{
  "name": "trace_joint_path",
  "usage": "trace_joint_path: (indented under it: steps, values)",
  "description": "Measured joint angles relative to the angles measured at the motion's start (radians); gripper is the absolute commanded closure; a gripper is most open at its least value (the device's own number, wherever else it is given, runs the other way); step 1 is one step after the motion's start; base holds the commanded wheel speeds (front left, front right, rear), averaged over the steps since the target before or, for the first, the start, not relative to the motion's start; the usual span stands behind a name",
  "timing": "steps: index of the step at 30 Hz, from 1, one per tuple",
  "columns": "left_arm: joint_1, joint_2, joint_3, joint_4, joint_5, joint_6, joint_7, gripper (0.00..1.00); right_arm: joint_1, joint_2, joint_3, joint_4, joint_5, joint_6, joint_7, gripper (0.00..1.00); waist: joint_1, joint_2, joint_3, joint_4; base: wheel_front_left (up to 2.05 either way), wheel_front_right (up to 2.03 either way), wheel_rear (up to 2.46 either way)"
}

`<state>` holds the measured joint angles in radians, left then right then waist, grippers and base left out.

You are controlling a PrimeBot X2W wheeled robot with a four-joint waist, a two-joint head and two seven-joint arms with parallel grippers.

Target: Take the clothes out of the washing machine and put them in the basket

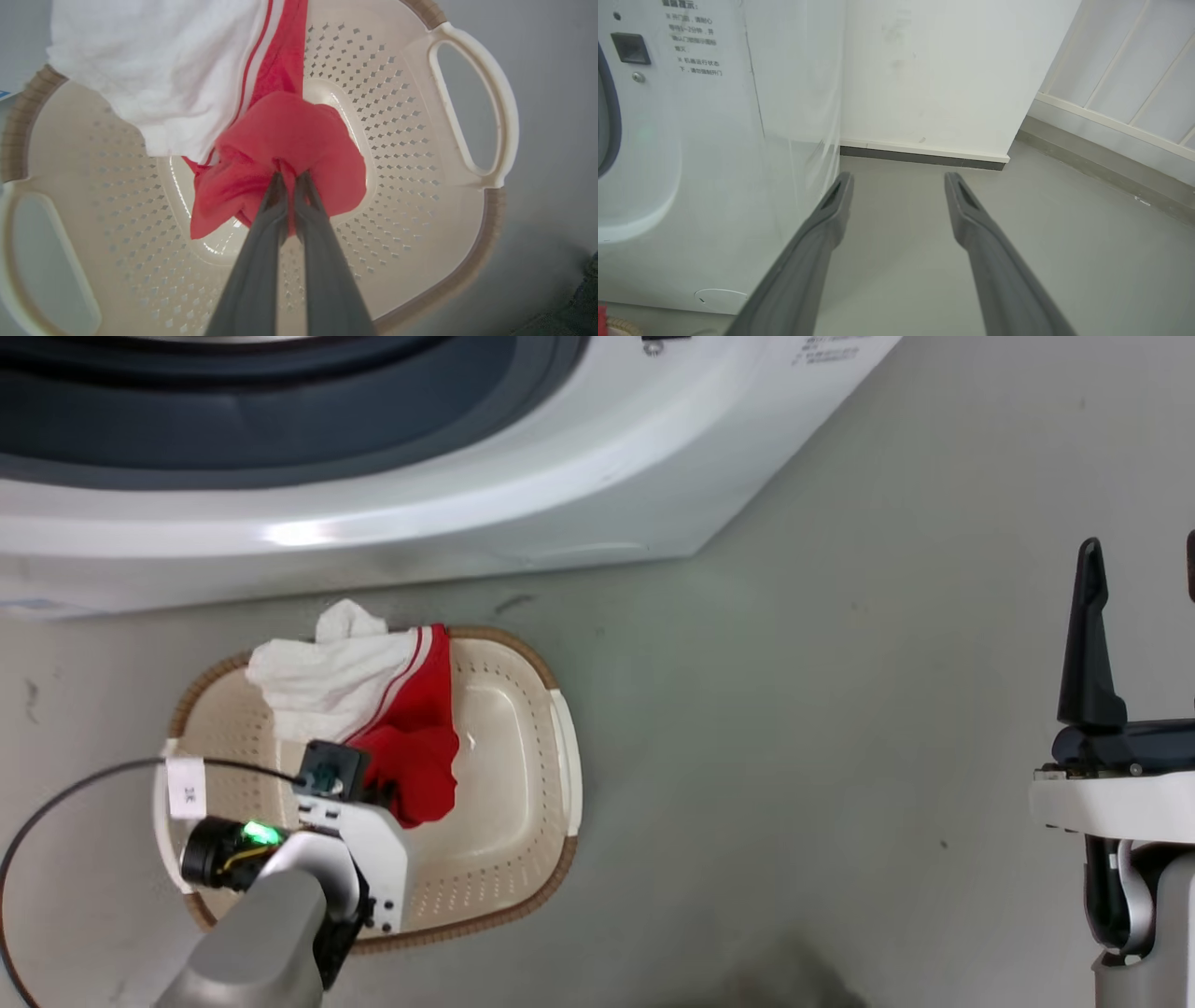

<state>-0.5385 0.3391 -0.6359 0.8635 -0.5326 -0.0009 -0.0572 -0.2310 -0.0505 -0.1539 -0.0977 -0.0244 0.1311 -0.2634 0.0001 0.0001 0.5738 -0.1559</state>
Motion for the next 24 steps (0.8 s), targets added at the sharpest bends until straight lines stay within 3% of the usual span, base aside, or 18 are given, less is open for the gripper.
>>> trace_joint_path:
  steps: [11,23,24]
  values:
    - [-0.185,-0.041,-0.003,0.277,-0.001,-0.044,-0.005,1.00,-0.036,0.000,0.005,-0.034,0.007,0.000,0.000,0.00,0.0001,0.0000,0.185,-0.044,0.00,0.00,0.00]
    - [-0.266,-0.068,0.008,0.391,-0.024,-0.045,-0.078,1.00,-0.041,0.000,0.013,-0.053,0.015,0.000,0.000,0.00,0.0000,-0.0001,0.281,-0.064,0.00,0.00,0.00]
    - [-0.267,-0.068,0.009,0.394,-0.025,-0.041,-0.086,0.29,-0.041,0.000,0.014,-0.053,0.015,0.000,0.000,0.00,0.0000,0.0000,0.281,-0.063,0.00,0.00,0.00]
